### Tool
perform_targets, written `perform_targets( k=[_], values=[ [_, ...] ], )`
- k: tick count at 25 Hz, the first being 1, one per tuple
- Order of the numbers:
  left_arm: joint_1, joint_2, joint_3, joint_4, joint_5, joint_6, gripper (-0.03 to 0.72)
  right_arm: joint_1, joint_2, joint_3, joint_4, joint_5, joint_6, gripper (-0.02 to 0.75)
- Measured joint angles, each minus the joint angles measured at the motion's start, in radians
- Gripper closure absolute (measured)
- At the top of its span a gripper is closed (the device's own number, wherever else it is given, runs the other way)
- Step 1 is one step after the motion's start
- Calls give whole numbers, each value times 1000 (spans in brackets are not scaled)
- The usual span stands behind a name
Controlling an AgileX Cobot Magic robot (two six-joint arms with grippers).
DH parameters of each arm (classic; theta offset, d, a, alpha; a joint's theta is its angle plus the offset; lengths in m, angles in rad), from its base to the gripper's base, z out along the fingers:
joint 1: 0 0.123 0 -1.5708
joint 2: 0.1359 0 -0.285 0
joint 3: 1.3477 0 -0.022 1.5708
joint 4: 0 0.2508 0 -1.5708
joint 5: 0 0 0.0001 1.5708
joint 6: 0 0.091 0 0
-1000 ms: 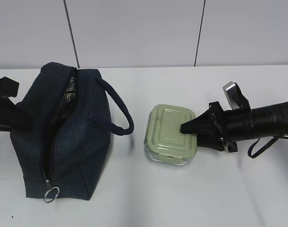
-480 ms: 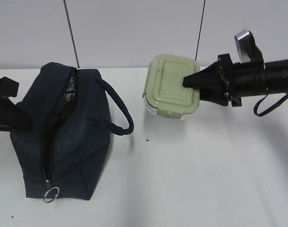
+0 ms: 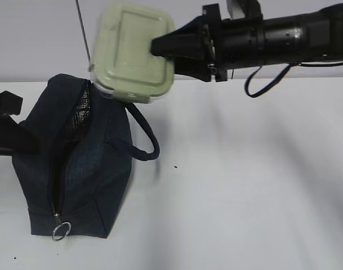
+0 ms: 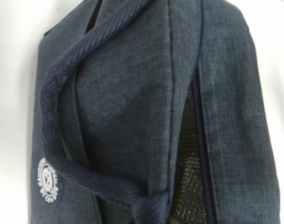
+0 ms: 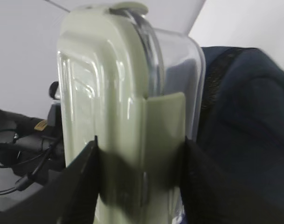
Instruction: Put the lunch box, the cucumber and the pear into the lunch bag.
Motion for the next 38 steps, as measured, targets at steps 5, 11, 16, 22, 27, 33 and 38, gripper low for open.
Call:
perform_targets(
  k=[5, 11, 16, 22, 27, 33, 38],
  values=[
    [0, 0, 0, 0, 0, 0, 704, 139, 0, -56, 11, -92, 0, 367],
    [0, 0, 0, 0, -1, 0, 704, 211, 13, -61, 19, -234, 0, 367],
    [0, 0, 0, -2, -1, 0, 704, 210, 89, -61, 31, -262, 0, 366],
    [0, 0, 0, -3, -2, 0, 704, 210, 134, -62, -84, -270, 9, 367],
    [0, 0, 0, -7, -2, 0, 704, 210, 136, -63, -283, -270, 123, 366],
    [-1, 0, 0, -10, -2, 0, 704, 216, 140, -63, -352, -312, 240, 366],
    [-1, 0, 0, -10, -2, 0, 704, 240, 192, -110, -350, -348, 279, 366]
  ],
)
